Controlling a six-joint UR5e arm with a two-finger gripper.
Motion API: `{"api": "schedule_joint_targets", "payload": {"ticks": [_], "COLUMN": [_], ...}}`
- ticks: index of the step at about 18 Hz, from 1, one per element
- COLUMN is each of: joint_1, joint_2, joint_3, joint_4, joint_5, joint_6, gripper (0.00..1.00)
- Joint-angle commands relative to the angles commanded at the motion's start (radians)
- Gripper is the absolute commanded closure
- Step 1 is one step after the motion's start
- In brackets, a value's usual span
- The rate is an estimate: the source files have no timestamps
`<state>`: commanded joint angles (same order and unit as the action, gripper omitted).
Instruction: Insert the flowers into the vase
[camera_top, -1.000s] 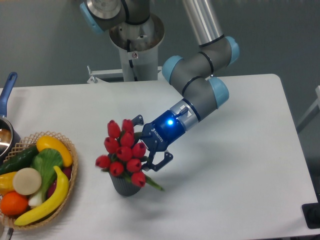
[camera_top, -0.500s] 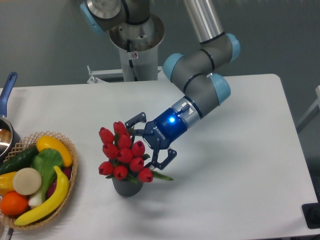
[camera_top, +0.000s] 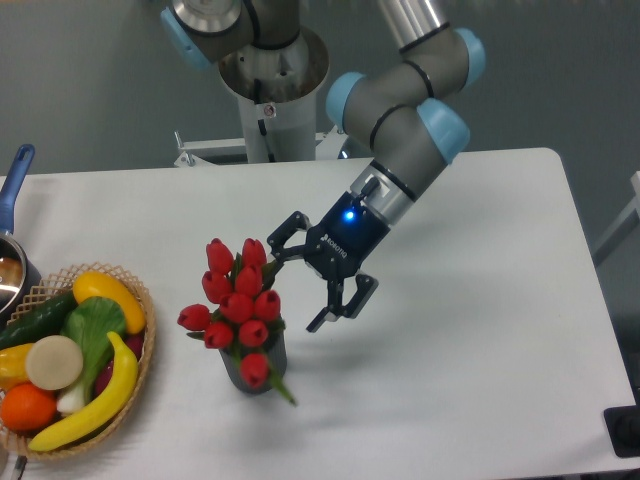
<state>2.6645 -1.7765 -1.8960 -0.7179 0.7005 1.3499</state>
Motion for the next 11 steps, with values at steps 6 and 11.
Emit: {"api": "schedule_joint_targets", "payload": {"ticks": [6, 11], "joint_1": [0.006, 0.081], "joint_2": [0.075, 0.124], "joint_3": [0.095, 0.084], "joint_4": [-0.006, -0.020], "joint_5": [0.319, 0.641], "joint_6": [-0.008, 0.000], "gripper": [0.00, 0.00]}}
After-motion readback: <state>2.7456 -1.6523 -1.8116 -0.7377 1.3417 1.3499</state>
